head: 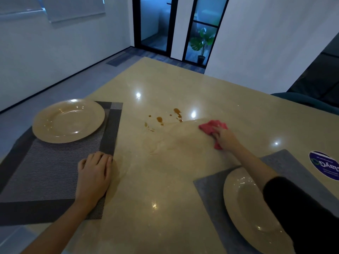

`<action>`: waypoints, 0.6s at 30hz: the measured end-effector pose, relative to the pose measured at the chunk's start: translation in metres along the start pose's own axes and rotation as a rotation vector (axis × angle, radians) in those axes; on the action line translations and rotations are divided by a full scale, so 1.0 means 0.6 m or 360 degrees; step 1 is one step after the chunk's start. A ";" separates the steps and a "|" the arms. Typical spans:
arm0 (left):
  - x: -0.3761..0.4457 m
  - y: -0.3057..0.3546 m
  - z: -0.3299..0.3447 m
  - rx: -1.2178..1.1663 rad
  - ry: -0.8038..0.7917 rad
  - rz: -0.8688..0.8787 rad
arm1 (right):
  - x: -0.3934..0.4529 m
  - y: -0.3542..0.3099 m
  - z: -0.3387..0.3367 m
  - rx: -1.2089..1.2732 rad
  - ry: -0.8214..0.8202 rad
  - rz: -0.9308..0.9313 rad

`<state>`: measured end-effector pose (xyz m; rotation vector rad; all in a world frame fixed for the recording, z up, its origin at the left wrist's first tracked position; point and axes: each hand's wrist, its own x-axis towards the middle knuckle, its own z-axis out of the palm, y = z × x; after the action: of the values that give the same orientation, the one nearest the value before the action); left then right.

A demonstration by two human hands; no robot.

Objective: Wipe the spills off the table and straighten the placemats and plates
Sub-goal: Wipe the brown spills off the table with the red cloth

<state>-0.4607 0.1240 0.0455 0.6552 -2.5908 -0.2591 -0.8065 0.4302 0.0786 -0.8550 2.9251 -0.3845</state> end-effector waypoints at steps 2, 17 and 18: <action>0.003 0.002 -0.001 -0.0004 0.0001 -0.0031 | 0.053 0.010 -0.013 -0.0021 -0.0042 0.0191; -0.001 -0.004 0.002 0.0001 0.0005 -0.0003 | 0.006 -0.087 0.055 0.0333 0.0128 -0.0159; 0.000 -0.004 0.003 0.0002 -0.0002 -0.0009 | 0.021 -0.070 0.045 0.0327 0.0132 -0.0062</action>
<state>-0.4604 0.1221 0.0429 0.6630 -2.5908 -0.2595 -0.7917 0.3833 0.0631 -0.8870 2.8792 -0.7250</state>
